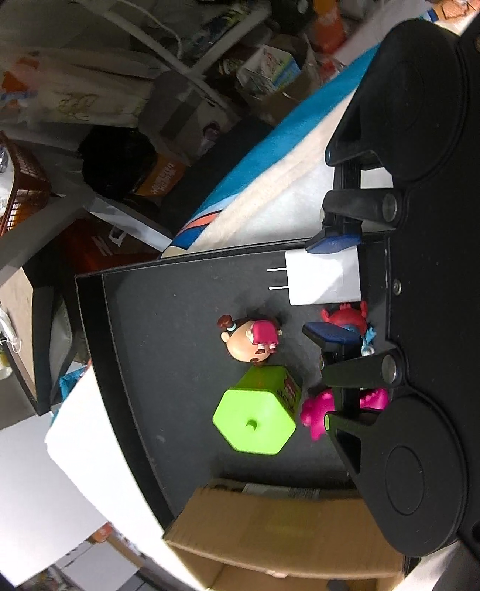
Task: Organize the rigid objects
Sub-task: 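Move the right gripper to the white charger plug and grasp it, then carry the white charger with the right gripper into the box and release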
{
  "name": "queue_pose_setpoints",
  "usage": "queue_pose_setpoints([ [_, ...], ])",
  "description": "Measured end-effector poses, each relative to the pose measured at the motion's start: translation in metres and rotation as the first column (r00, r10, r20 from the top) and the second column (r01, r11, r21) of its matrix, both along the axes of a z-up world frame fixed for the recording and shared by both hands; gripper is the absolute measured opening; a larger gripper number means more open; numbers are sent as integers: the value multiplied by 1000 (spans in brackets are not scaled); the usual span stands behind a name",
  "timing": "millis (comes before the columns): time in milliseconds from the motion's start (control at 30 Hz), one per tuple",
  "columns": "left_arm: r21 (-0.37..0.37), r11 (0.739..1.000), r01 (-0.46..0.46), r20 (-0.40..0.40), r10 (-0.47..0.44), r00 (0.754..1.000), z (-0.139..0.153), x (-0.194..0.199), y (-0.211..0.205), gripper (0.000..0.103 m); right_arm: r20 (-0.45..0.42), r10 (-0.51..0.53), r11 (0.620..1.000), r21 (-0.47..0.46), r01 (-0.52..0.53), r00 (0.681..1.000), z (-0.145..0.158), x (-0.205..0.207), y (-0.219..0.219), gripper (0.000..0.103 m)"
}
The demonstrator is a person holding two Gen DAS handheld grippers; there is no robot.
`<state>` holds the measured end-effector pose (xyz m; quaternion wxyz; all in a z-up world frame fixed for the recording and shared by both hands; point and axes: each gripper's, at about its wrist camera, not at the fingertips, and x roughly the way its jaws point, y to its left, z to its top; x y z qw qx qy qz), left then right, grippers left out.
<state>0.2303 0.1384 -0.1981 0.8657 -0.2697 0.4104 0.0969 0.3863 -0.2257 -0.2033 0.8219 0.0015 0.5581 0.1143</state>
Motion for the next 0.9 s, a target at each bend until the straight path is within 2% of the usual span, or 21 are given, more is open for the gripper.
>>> queue_pose_setpoints([
  [200, -1, 1000, 3, -10, -3, 1000, -3, 5, 0, 26, -17, 32, 997, -63, -33, 999, -14, 1, 10, 38],
  [600, 5, 1000, 7, -17, -7, 1000, -7, 10, 0, 26, -10, 9, 1000, -11, -9, 1000, -9, 4, 5, 37],
  [900, 4, 1000, 16, -10, -16, 1000, -6, 8, 0, 26, 49, 8, 1000, 5, -8, 999, 15, -11, 11, 37],
])
